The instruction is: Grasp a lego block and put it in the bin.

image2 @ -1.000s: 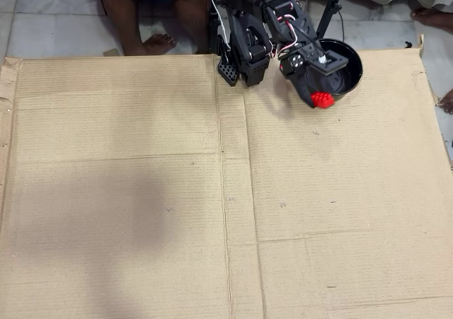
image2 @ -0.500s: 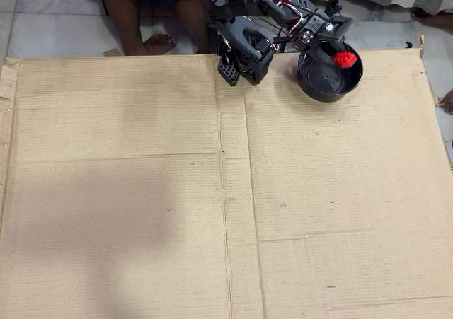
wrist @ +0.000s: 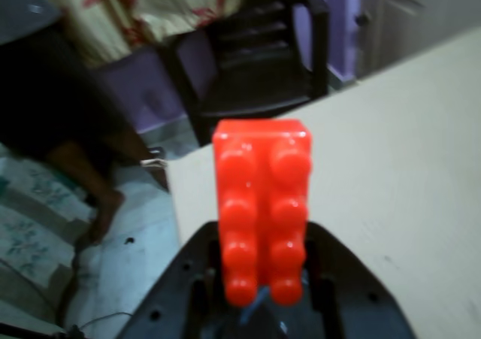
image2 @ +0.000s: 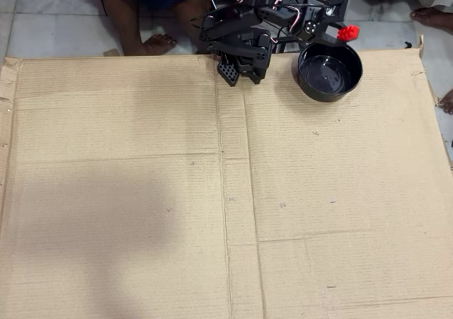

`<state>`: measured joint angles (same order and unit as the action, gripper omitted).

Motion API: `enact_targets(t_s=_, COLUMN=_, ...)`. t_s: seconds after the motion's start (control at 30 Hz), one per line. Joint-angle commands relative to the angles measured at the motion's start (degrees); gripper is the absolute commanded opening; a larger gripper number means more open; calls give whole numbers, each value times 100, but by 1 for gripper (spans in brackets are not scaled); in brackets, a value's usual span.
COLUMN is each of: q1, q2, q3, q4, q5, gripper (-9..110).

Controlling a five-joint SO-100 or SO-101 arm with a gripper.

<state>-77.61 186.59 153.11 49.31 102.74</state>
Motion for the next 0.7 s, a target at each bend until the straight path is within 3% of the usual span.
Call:
enact_targets(t_s=0.0, q1=-316, q2=79, q3=369, q4=-791, q5=35, gripper=0)
enact_targets(t_s=0.27, q1=-492, q2=123, q3=1441, q4=-2391, q5=-35, gripper=1)
enact_targets(t_s=0.67, q1=448, q2=123, q3=1661, q4=-2540, q5=9, gripper=16)
